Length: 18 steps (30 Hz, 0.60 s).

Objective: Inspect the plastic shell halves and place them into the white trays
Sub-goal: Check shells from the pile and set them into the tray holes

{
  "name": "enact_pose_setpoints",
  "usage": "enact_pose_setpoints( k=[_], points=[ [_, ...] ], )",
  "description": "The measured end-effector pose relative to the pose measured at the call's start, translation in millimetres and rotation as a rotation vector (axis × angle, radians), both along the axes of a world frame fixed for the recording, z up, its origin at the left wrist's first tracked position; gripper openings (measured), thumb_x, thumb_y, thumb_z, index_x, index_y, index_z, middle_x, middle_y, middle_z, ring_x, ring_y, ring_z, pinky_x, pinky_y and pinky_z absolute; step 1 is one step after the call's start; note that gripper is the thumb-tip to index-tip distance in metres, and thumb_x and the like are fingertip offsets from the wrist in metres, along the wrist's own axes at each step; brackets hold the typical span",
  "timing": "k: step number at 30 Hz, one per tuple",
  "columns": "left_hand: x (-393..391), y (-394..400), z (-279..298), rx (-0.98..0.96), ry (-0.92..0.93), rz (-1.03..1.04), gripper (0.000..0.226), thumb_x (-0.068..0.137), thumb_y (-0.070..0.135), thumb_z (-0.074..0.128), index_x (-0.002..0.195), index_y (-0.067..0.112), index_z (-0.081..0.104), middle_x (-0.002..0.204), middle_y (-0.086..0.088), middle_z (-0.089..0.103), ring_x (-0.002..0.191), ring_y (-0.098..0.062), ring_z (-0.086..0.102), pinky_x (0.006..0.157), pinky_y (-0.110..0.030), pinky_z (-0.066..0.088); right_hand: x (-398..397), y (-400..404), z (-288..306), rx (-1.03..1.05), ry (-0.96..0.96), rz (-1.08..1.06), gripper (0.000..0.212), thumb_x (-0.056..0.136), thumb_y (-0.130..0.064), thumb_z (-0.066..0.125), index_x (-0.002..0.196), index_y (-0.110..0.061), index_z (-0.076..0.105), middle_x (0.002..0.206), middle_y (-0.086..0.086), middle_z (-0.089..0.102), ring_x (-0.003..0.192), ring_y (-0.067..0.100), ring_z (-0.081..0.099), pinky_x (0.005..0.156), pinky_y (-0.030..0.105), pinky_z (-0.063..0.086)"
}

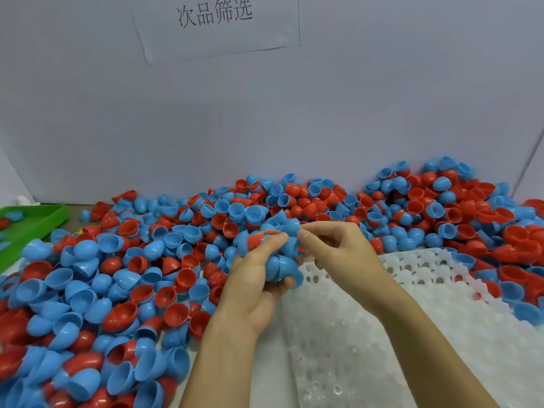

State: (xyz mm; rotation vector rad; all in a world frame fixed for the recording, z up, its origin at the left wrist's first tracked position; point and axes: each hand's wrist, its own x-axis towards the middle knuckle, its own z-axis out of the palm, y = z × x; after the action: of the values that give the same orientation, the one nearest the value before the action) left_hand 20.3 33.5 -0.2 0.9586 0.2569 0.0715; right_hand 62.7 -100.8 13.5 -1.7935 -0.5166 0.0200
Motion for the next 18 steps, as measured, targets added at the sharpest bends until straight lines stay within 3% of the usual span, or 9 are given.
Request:
enact_pose_setpoints(
  k=[2, 4, 8, 10, 13, 15, 18],
  points=[
    [-1, 1, 1, -0.075, 0.007, -0.003, 0.012, 0.082, 0.017, 0.074, 0.092, 0.014, 0.079, 0.089, -0.010, 0.075, 0.072, -0.018, 0.074, 0.041, -0.022, 0.047, 2, -2, -1, -0.066, -0.038, 0.039, 0.021, 0.094, -0.011, 0.063, 0.106, -0.022, 0.076, 0.087, -0.007, 0.076, 0.083, 0.003, 0.069, 0.072, 0.019, 0.057],
    [-2, 0, 0, -0.053, 0.015, -0.007, 0.016, 0.084, 0.018, 0.074, 0.099, 0.012, 0.077, 0.089, -0.011, 0.075, 0.073, -0.018, 0.074, 0.041, -0.022, 0.046, 2, 1, -2, -0.137, -0.111, -0.001, 0.021, 0.091, -0.008, 0.066, 0.102, -0.022, 0.076, 0.084, -0.008, 0.075, 0.082, 0.007, 0.069, 0.078, 0.022, 0.057],
    [0, 0, -2, 0.044, 0.017, 0.034, 0.004, 0.088, 0.023, 0.073, 0.092, 0.021, 0.075, 0.087, -0.007, 0.076, 0.076, -0.021, 0.074, 0.045, -0.024, 0.050, 7, 2, -2, -0.218, -0.229, -0.200, 0.012, 0.090, -0.010, 0.065, 0.086, -0.016, 0.075, 0.076, -0.005, 0.072, 0.072, 0.010, 0.063, 0.066, 0.021, 0.054],
    [2, 3, -4, 0.049, 0.031, 0.093, 0.006, 0.088, 0.024, 0.074, 0.093, 0.021, 0.073, 0.088, -0.006, 0.074, 0.075, -0.022, 0.074, 0.045, -0.025, 0.051, 15, -8, 2, -0.405, -0.291, -0.290, 0.016, 0.091, -0.013, 0.066, 0.075, -0.010, 0.068, 0.069, 0.001, 0.066, 0.062, 0.018, 0.056, 0.058, 0.025, 0.049],
    [1, 5, 0, 0.004, 0.038, 0.127, 0.025, 0.084, 0.029, 0.077, 0.104, 0.014, 0.071, 0.091, -0.008, 0.071, 0.064, -0.017, 0.072, 0.046, -0.026, 0.052, 24, -11, 7, -0.854, -0.199, -0.179, 0.026, 0.091, -0.016, 0.068, 0.066, -0.018, 0.060, 0.070, 0.000, 0.060, 0.060, 0.015, 0.055, 0.053, 0.026, 0.045],
    [1, 4, 2, -0.005, 0.038, 0.131, 0.041, 0.075, 0.038, 0.079, 0.107, 0.013, 0.071, 0.090, -0.007, 0.070, 0.064, -0.017, 0.071, 0.048, -0.027, 0.053, 23, -3, 6, -1.060, -0.159, -0.130, 0.005, 0.089, -0.017, 0.070, 0.086, -0.021, 0.069, 0.088, 0.001, 0.063, 0.074, 0.018, 0.061, 0.064, 0.031, 0.054],
    [1, 4, 2, -0.024, 0.036, 0.113, 0.046, 0.068, 0.046, 0.079, 0.102, 0.016, 0.072, 0.089, -0.007, 0.071, 0.067, -0.020, 0.071, 0.047, -0.027, 0.052, 20, 10, -3, -1.145, -0.178, -0.110, 0.027, 0.089, -0.016, 0.067, 0.115, -0.021, 0.066, 0.109, 0.004, 0.061, 0.090, 0.023, 0.062, 0.075, 0.036, 0.057]
  ],
)
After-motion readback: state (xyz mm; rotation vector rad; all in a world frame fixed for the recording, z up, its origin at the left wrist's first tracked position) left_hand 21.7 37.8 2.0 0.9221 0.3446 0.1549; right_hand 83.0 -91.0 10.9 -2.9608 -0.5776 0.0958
